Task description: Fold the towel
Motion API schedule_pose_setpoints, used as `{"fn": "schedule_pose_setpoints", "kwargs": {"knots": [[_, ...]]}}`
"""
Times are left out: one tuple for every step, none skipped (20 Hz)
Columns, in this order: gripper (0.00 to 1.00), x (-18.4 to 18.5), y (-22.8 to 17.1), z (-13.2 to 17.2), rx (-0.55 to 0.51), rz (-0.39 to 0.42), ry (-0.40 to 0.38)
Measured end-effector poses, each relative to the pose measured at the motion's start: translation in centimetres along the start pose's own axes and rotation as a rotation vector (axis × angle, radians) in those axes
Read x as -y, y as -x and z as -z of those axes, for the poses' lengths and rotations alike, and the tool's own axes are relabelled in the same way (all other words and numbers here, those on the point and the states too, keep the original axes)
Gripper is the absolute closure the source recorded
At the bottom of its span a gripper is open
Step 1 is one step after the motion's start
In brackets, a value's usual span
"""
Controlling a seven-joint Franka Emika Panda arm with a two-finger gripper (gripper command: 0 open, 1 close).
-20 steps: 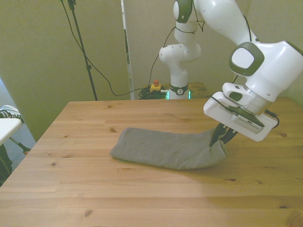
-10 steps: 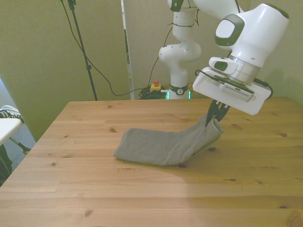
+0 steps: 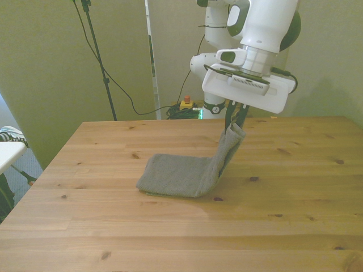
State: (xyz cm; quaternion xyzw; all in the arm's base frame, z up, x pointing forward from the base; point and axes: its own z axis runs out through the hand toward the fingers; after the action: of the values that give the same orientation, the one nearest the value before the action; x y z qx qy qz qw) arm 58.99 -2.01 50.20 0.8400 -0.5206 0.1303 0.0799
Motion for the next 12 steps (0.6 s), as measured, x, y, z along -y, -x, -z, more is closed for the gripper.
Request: {"fn": "schedule_pose_setpoints", "kwargs": {"knots": [[1.00, -0.4, -0.5, 0.3, 0.002, -0.001, -0.006], [1.00, -0.7, -0.9, 0.6, 0.004, -0.003, -0.011], [1.00, -1.1, -1.3, 0.8, 0.006, -0.008, -0.015], [1.00, -1.4, -1.8, 1.0, 0.007, -0.010, -0.019], [1.00, -1.8, -2.3, 1.2, 0.018, -0.010, -0.026], [1.00, -2.4, -2.9, 1.3, 0.037, -0.011, -0.036], [1.00, -3.0, -3.6, 1.2, 0.058, -0.010, -0.045], [1.00, -3.8, -4.4, 1.0, 0.074, -0.009, -0.050], [1.00, -4.6, -5.1, 0.7, 0.092, -0.010, -0.052], [1.00, -5.5, -6.0, 0.2, 0.109, -0.014, -0.052], [1.00, -6.2, -6.6, -0.4, 0.126, -0.015, -0.054], [1.00, -6.9, -7.2, -1.1, 0.144, -0.012, -0.061]]}}
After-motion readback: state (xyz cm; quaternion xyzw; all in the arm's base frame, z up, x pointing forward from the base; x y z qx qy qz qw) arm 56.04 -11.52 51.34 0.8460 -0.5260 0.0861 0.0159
